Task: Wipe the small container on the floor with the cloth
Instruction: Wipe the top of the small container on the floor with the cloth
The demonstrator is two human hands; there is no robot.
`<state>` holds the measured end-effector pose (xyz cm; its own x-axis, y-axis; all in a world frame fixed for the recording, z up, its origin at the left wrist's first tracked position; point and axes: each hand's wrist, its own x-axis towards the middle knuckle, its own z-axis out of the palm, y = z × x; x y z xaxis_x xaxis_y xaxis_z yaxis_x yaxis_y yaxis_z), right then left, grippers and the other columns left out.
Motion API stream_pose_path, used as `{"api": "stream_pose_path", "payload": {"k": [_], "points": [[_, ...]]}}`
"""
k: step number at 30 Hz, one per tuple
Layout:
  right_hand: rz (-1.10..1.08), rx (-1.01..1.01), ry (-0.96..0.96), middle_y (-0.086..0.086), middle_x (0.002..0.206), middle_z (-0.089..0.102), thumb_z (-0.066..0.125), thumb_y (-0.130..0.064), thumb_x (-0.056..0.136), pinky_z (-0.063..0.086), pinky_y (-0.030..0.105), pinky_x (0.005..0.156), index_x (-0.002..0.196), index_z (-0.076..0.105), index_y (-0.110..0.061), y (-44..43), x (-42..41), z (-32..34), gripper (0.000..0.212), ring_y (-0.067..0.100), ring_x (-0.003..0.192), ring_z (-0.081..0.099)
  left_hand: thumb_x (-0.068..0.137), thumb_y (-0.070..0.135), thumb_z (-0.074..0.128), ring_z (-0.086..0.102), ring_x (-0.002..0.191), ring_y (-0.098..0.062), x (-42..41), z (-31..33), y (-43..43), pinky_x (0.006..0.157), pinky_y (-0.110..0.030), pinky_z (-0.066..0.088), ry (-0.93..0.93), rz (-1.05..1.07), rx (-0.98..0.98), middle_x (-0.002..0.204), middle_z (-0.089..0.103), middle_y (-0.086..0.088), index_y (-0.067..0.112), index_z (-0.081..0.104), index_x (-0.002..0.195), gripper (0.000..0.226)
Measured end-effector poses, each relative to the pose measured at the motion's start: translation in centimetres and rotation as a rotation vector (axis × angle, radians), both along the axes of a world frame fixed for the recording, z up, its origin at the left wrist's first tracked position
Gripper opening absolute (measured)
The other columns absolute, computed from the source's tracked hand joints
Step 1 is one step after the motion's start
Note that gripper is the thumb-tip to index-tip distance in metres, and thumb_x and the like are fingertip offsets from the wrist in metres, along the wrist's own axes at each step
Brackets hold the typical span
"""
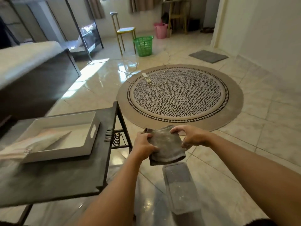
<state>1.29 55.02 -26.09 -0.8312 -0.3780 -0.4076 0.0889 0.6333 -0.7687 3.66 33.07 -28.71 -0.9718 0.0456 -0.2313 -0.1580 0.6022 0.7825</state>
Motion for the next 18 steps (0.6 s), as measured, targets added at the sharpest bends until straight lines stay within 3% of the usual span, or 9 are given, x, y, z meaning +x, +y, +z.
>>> {"api": "stream_pose_path", "payload": {"k": [6, 15, 18], "points": [[-0.001, -0.019, 0.098, 0.006, 0.136, 0.042, 0.065, 0.023, 0.072, 0.063, 0.047, 0.079, 0.140, 0.051, -0.016, -0.3, 10.6, 6.7, 0.079, 0.033, 0.112, 0.060, 0.071, 0.011, 0.086, 0.045, 0.116, -0.020, 10.3, 6.3, -0.3, 0.100, -0.038, 0.051, 0.162, -0.004, -0.023, 0.133, 0.036, -0.004, 0.006, 0.049, 0.137, 0.076], [0.004, -0.020, 0.121, 0.002, 0.129, 0.044, 0.064, 0.026, 0.071, 0.062, 0.048, 0.080, 0.139, 0.052, -0.013, -1.6, 19.7, 7.4, 0.079, 0.036, 0.115, 0.058, 0.073, 0.011, 0.085, 0.037, 0.108, -0.012, 19.7, 7.3, -1.1, 0.089, -0.017, 0.041, 0.231, -0.006, -0.108, 0.135, 0.033, -0.004, 0.004, 0.045, 0.140, 0.078], [0.018, 0.028, 0.129, 0.000, 0.128, 0.045, 0.067, 0.022, 0.071, 0.063, 0.040, 0.078, 0.139, 0.052, -0.017, -1.3, 19.7, 6.0, 0.079, 0.029, 0.114, 0.057, 0.075, 0.012, 0.083, 0.038, 0.108, -0.011, 20.3, 6.1, -0.7, 0.082, -0.015, 0.045, 0.191, -0.008, -0.101, 0.133, 0.031, -0.001, 0.006, 0.044, 0.140, 0.076]]}}
